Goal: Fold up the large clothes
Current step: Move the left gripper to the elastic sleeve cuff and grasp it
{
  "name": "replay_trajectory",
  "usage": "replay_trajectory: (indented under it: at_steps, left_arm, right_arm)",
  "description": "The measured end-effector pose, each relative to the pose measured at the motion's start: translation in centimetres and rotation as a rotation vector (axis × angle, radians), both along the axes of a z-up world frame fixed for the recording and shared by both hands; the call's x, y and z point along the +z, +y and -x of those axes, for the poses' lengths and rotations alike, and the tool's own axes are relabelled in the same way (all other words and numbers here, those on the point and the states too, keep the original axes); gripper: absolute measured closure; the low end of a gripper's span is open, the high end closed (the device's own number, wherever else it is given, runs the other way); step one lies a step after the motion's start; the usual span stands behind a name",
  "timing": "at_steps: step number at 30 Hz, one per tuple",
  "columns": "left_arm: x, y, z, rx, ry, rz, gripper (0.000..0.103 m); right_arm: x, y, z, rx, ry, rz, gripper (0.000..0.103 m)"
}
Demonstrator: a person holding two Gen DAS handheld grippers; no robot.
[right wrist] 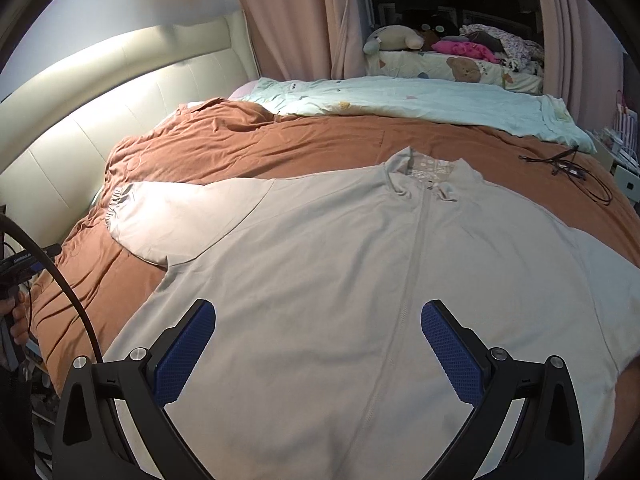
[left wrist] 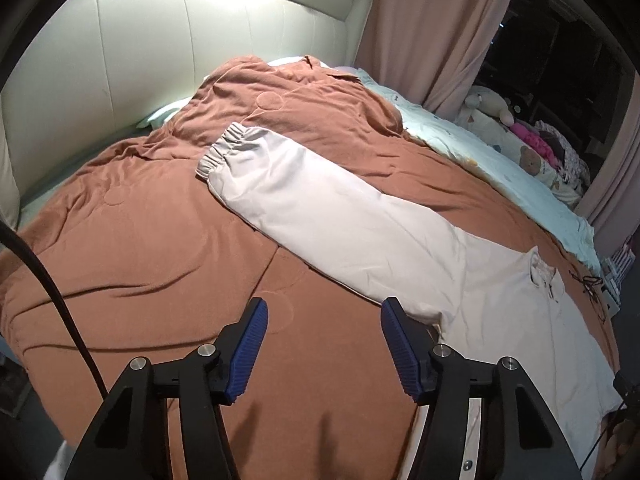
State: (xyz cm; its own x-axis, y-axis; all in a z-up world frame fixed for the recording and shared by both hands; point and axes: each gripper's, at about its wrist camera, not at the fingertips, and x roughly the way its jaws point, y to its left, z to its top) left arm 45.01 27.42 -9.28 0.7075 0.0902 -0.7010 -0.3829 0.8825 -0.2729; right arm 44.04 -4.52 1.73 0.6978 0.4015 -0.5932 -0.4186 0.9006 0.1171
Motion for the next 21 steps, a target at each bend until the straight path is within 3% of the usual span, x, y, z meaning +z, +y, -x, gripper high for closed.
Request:
replay_trajectory:
  at_steps: [3, 5, 7, 12, 21]
  left_arm:
    - [-1.4, 2.1, -2.4, 0.01, 0.013, 0.026, 0.051]
    - [-2.4, 3.7, -4.2, 0.03, 0.024, 0.034, 0.053]
    - [-3.6, 5.4, -5.9, 0.043, 0.034, 0.055, 0.062]
    - [-6.9, 9.9, -10.3, 0.095, 0.075, 0.086, 0.063]
    - [-12.3, 16.6, -15.8, 0.203, 0.144, 0.162, 0.064]
  right_arm:
    - [-0.9, 1.6, -2.4, 0.016, 0.03, 0.003, 0.01]
    - [-1.5, 2.5, -3.8, 0.018, 0.053, 0.008, 0.025]
    - [-2.2, 3.8, -5.9, 0.02, 0.084, 0.018, 0.034]
    - [-3.7, 7.0, -10.0, 0.038, 0.131, 0.031, 0.037]
    - [-6.4, 12.1, -15.9, 0.1, 0.209, 0.029, 0.056]
